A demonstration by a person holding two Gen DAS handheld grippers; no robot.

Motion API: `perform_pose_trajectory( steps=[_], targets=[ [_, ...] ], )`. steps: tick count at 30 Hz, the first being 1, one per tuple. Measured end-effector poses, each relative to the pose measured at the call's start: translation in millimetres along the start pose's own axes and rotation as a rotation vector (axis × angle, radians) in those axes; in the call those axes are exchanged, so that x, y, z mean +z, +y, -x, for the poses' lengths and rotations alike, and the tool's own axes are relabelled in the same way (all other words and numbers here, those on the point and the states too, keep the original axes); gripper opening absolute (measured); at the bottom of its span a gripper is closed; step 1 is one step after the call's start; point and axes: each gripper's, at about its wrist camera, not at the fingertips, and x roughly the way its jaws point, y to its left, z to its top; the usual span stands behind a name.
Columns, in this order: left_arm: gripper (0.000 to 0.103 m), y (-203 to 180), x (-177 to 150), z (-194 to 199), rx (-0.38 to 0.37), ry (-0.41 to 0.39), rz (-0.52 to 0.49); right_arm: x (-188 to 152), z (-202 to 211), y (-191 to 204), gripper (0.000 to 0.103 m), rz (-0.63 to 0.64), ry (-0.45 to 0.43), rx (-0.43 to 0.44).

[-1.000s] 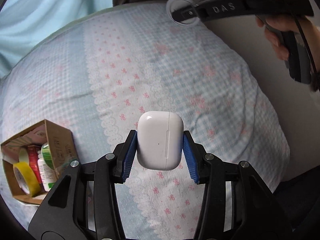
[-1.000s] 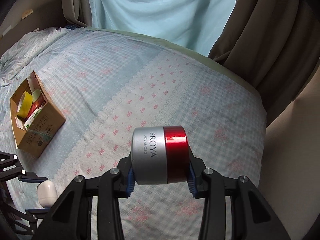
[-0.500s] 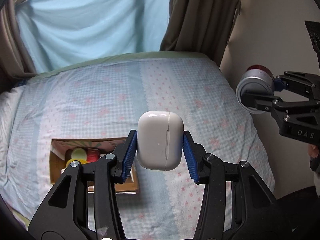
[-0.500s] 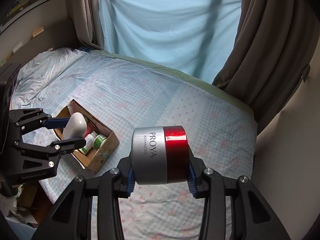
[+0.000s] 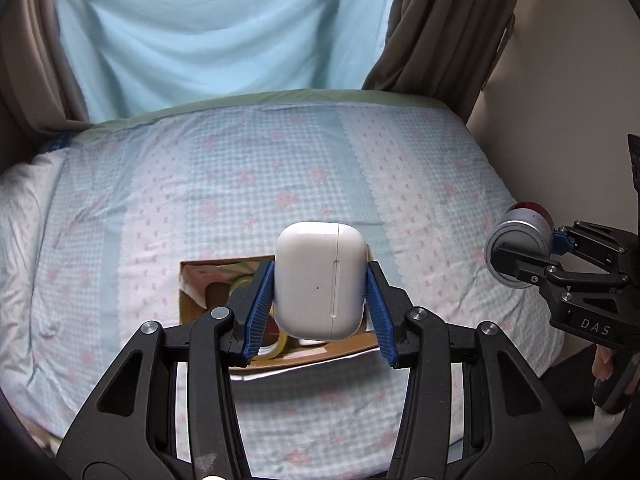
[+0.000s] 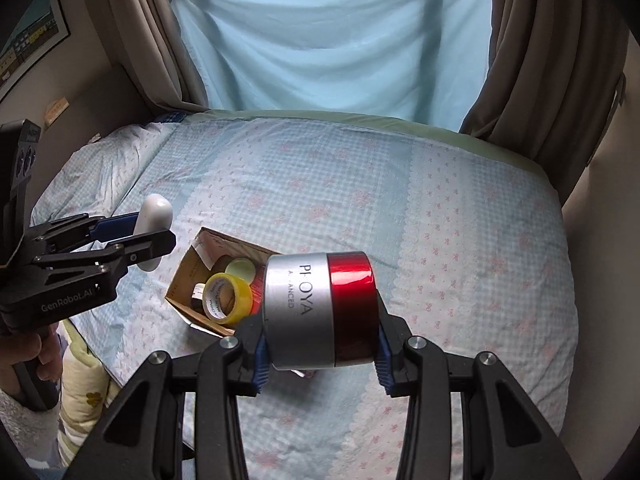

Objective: Organize rigid objects
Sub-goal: 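Carry the earbud case and PROYA jar over the cardboard box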

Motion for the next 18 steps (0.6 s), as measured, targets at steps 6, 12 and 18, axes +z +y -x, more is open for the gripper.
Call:
perform_pose_trajectory(
  steps=[6, 12, 18],
  targets=[
    [0.042, 58, 0, -21, -0.027, 0.056, -0.063, -1, -40, 38, 0.038, -0.138, 0.052, -0.028],
    [0.042, 102, -1, -61, -0.044, 0.116, -0.071, -4, -82, 55, 0.038, -0.199, 0.118, -0.059],
    [0.042, 128, -6, -120, -0.032, 0.189, -0.077, -9, -135, 63, 0.038, -0.225, 0.192, -0.077]
  ],
)
